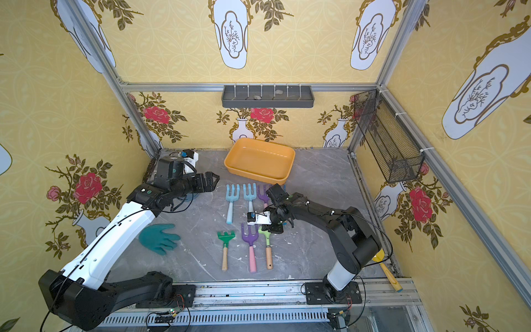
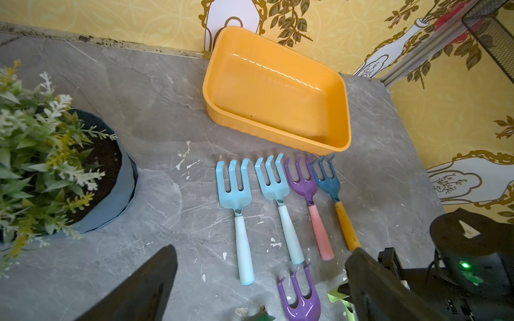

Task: Take the hand rake out of the storage box
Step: Place the rake at the center of the board.

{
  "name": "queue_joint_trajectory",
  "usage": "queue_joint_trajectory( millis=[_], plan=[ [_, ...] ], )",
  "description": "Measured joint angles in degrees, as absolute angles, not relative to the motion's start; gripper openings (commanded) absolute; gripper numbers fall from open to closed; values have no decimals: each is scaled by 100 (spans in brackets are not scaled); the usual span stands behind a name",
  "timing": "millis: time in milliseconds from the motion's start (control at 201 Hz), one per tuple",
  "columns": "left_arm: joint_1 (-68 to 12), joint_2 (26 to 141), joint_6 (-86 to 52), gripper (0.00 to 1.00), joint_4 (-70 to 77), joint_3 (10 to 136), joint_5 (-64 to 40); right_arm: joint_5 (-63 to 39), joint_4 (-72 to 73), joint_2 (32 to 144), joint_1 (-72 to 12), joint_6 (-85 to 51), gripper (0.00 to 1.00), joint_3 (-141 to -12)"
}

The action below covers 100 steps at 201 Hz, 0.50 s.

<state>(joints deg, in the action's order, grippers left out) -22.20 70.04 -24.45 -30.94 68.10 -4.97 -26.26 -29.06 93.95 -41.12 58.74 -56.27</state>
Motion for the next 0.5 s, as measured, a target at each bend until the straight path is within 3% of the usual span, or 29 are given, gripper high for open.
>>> queue_joint_trajectory(
  millis=[259, 304, 363, 458, 498],
  plan=[
    [-2176, 7089, -2445, 100, -3100, 6753, -591, -2652, -2727, 9664, -4099, 5815, 18, -5579],
    [-2176, 7091, -2447, 100, -3098, 6751, -604, -2646, -2681, 9701, -4110, 5813, 25, -5575],
    [-2174, 7078, -2447, 100, -3100, 6742, -604, -2641, -2661, 9732, -4110, 5808, 41, -5575],
    [-2156, 7035, -2445, 100, -3138, 6733, -604, -2626, -2676, 9738, -4099, 5795, 48, -5588],
    [-2137, 7006, -2443, 100, -3164, 6733, -602, -2626, -2685, 9727, -4082, 5789, 60, -5616]
  ],
)
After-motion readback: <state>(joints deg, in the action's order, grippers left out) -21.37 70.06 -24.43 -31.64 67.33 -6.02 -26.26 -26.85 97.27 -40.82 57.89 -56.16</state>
